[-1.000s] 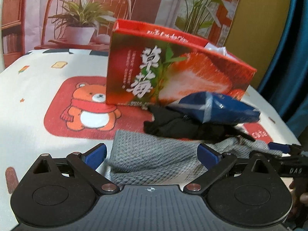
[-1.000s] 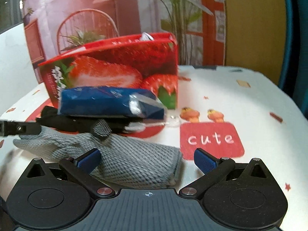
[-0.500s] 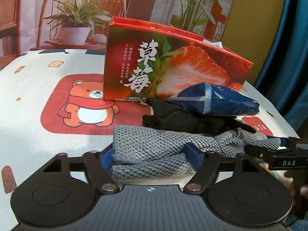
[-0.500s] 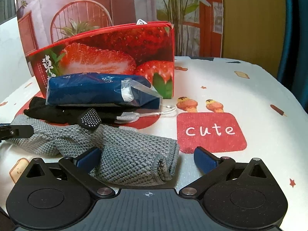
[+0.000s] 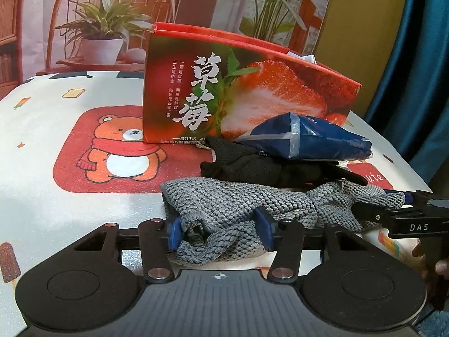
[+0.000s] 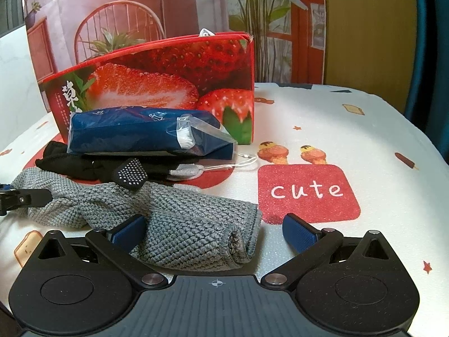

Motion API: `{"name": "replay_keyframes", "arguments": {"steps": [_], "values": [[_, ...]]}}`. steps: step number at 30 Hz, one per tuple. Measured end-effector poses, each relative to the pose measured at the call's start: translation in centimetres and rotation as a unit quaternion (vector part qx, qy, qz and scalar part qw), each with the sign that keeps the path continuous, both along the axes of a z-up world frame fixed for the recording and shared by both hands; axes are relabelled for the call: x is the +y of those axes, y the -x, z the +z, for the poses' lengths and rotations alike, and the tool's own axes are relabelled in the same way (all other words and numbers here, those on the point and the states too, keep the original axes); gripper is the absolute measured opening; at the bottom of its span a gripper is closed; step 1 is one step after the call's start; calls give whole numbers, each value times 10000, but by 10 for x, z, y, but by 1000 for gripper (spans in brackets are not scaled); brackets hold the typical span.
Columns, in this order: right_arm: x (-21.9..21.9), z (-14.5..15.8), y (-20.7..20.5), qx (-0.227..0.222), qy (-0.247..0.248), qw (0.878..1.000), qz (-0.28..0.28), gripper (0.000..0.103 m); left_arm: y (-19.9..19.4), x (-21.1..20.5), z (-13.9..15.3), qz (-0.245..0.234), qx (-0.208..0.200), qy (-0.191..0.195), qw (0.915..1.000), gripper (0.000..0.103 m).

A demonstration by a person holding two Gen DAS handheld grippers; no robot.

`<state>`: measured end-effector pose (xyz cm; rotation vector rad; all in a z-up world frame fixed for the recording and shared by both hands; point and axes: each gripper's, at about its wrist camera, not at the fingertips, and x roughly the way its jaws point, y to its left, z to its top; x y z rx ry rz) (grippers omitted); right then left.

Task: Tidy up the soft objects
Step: 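Close the left tool then the right tool on the grey mesh cloth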

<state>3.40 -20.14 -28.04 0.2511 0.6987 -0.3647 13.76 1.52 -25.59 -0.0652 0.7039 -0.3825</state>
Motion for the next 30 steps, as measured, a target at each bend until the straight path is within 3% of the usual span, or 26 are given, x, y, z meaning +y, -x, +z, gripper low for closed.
{"name": "replay_keyframes", "arguments": {"steps": [9, 13, 20, 22, 26, 30], "values": [[-2, 2, 2, -35, -142, 9999, 38, 101, 0, 0, 0, -3, -2, 2, 10000, 54], [0, 3, 4, -124, -207, 9996, 166, 85, 0, 0, 0, -5, -3, 0, 10000, 54], [0, 6, 6, -222, -284, 9992, 199, 71, 0, 1, -1, -6, -4, -6, 10000, 55], [-1, 6, 7, -271, -352, 9987, 260, 58, 0, 1, 0, -5, -4, -2, 10000, 55], [2, 7, 7, -303, -342, 9983, 374, 49, 0, 1, 0, -4, -5, 0, 10000, 54], [4, 12, 10, -387, -313, 9981, 372, 44, -1, 5, 0, 17, 13, 106, 9999, 40]]}}
